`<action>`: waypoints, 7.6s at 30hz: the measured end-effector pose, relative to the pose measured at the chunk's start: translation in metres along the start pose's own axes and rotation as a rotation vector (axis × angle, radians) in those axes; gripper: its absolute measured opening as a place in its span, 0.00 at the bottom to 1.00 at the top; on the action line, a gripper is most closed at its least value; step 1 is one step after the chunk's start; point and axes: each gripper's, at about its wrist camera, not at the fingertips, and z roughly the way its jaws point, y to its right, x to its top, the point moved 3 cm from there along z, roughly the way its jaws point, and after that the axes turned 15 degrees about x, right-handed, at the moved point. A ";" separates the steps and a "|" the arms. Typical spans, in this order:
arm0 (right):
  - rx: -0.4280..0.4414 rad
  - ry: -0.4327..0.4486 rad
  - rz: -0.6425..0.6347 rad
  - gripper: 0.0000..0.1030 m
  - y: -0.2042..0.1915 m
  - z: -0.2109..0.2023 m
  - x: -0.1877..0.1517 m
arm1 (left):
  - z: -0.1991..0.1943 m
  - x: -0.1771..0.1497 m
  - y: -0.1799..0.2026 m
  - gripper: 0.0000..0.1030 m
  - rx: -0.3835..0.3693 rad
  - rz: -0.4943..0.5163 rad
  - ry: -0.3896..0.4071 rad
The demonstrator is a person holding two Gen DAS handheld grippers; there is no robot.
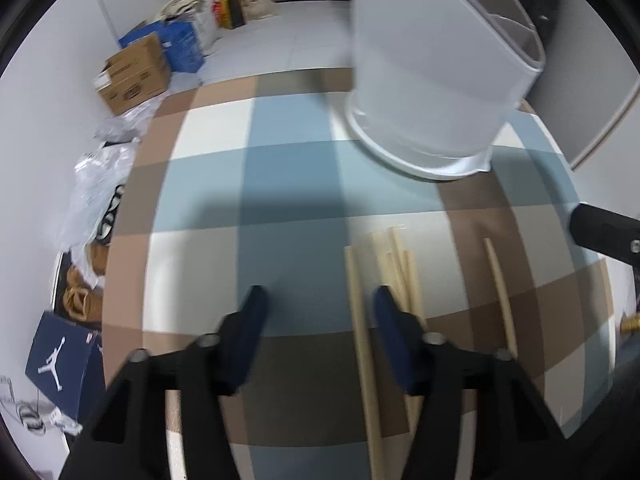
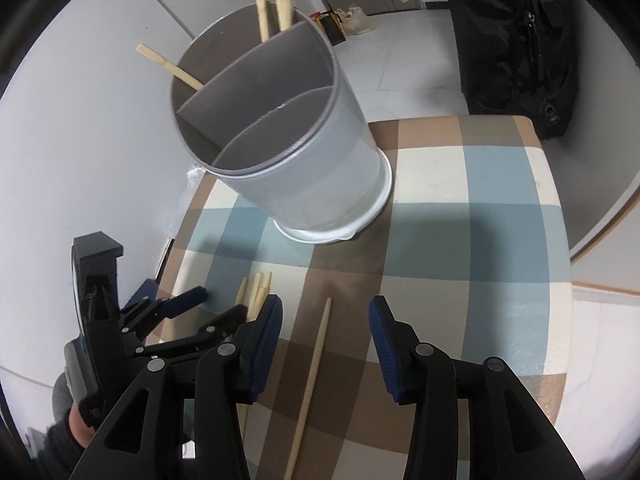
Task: Organize utensils
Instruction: 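Lift the chopstick with the right gripper while the left gripper grasps another chopstick, then carry both chopsticks up over the utensil holder and drop them inside, then open both grippers and pull back from the white utensil holder, then lower both grippers to the chopstick bundle and grasp one with the right gripper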
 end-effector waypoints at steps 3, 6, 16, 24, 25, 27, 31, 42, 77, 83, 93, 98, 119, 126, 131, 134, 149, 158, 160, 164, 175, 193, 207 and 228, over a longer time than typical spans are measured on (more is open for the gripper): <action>-0.004 -0.020 0.010 0.47 0.006 0.004 -0.001 | -0.003 0.002 0.009 0.09 -0.038 0.044 0.015; -0.011 -0.051 0.032 0.58 0.011 0.011 -0.002 | -0.004 0.002 0.012 0.03 -0.056 0.050 0.020; -0.048 -0.121 -0.007 0.60 0.002 0.037 -0.005 | -0.006 0.003 -0.023 0.02 -0.180 -0.140 0.010; -0.198 -0.165 -0.133 0.42 -0.014 0.061 -0.011 | -0.035 0.009 -0.051 0.02 -0.216 -0.270 0.138; -0.210 -0.163 -0.145 0.40 -0.016 0.063 -0.011 | -0.037 0.009 -0.051 0.02 -0.222 -0.278 0.147; -0.257 -0.162 -0.185 0.24 -0.022 0.067 -0.012 | -0.035 0.015 -0.058 0.02 -0.226 -0.283 0.164; -0.289 -0.163 -0.218 0.05 -0.030 0.074 -0.013 | -0.035 0.015 -0.063 0.02 -0.239 -0.291 0.175; -0.157 0.006 -0.072 0.03 -0.025 0.033 -0.006 | -0.054 0.012 -0.080 0.02 -0.277 -0.329 0.231; 0.016 0.516 -0.137 0.02 -0.065 -0.100 -0.012 | -0.146 0.014 -0.066 0.02 -0.232 -0.245 0.440; 0.038 0.543 -0.151 0.02 -0.070 -0.108 -0.005 | -0.160 0.024 -0.061 0.02 -0.222 -0.217 0.457; 0.072 0.601 -0.210 0.02 -0.090 -0.136 0.025 | -0.193 0.054 -0.059 0.02 -0.225 -0.192 0.483; 0.088 0.623 -0.223 0.02 -0.098 -0.151 0.050 | -0.207 0.074 -0.060 0.02 -0.232 -0.194 0.499; 0.084 0.666 -0.307 0.02 -0.115 -0.164 0.174 | -0.202 0.169 -0.062 0.02 -0.204 -0.172 0.552; 0.075 0.642 -0.320 0.02 -0.110 -0.143 0.187 | -0.175 0.176 -0.061 0.02 -0.206 -0.155 0.519; 0.072 0.615 -0.323 0.02 -0.107 -0.127 0.190 | -0.164 0.182 -0.061 0.02 -0.224 -0.160 0.487; 0.069 0.597 -0.320 0.02 -0.104 -0.118 0.190 | -0.158 0.183 -0.060 0.02 -0.226 -0.157 0.475; 0.091 0.513 -0.321 0.02 -0.092 -0.086 0.180 | -0.145 0.181 -0.043 0.02 -0.295 -0.084 0.456; 0.144 0.427 -0.256 0.05 -0.072 -0.068 0.169 | -0.134 0.182 -0.042 0.23 -0.423 -0.063 0.369; 0.151 0.422 -0.241 0.07 -0.068 -0.069 0.166 | -0.136 0.180 -0.046 0.39 -0.421 -0.082 0.363; 0.157 0.450 -0.194 0.30 -0.059 -0.080 0.160 | -0.144 0.173 -0.055 0.42 -0.389 -0.125 0.394; 0.147 0.515 -0.178 0.48 -0.064 -0.116 0.135 | -0.165 0.145 -0.074 0.53 -0.277 -0.208 0.432; 0.141 0.542 -0.221 0.69 -0.101 -0.142 0.075 | -0.214 0.088 -0.084 0.79 -0.072 -0.249 0.587; 0.126 0.566 -0.230 0.87 -0.113 -0.147 0.022 | -0.218 0.037 -0.071 0.92 -0.036 -0.211 0.626; 0.041 0.516 -0.275 1.00 -0.092 -0.110 -0.045 | -0.157 -0.014 -0.063 0.94 -0.035 -0.291 0.566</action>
